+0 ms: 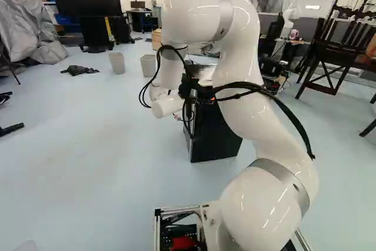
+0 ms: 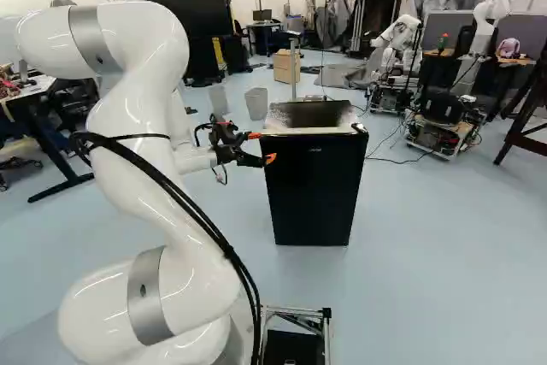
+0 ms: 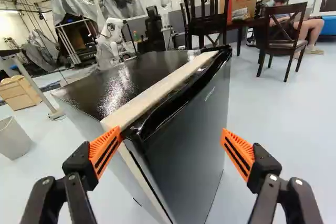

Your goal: Grab a drink from the fridge

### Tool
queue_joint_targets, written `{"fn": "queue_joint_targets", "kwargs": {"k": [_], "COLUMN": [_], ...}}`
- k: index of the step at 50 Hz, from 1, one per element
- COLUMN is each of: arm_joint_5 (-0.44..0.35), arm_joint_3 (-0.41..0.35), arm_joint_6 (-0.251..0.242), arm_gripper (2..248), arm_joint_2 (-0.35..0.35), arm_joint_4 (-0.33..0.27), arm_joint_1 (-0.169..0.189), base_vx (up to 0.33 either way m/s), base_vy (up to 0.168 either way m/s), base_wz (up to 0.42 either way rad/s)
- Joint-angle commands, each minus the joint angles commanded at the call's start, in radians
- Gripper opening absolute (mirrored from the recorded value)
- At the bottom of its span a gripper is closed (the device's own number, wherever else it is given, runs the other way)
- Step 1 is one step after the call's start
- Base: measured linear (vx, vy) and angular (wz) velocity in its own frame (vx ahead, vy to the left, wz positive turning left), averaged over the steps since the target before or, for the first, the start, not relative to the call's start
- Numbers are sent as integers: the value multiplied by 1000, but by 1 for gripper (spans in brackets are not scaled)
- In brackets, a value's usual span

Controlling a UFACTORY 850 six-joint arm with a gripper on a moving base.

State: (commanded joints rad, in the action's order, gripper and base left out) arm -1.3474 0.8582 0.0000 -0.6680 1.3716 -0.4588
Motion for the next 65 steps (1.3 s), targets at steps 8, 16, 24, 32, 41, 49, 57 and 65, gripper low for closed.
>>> {"fn": "queue_joint_targets", "kwargs": {"k": [8, 16, 24, 32, 41, 49, 57, 65], "arm_joint_5": [11, 23, 33, 38, 39, 39, 39, 39], "arm_joint_3": [0, 0, -6, -20, -42, -64, -96, -138], "arm_joint_6": [0, 0, 0, 0, 0, 0, 0, 0], "arm_gripper": [247, 247, 247, 247, 247, 247, 247, 247], "arm_joint_2": [0, 0, 3, 11, 23, 34, 51, 73], "arm_joint_4": [0, 0, 1, 11, 29, 47, 64, 81], "arm_joint_1": [1, 1, 3, 9, 20, 29, 36, 40], "base_vx": [0, 0, 0, 0, 0, -4, 0, 0], "base_vy": [0, 0, 0, 0, 0, -7, 0, 0], "base_wz": [0, 0, 0, 0, 0, -7, 0, 0]}}
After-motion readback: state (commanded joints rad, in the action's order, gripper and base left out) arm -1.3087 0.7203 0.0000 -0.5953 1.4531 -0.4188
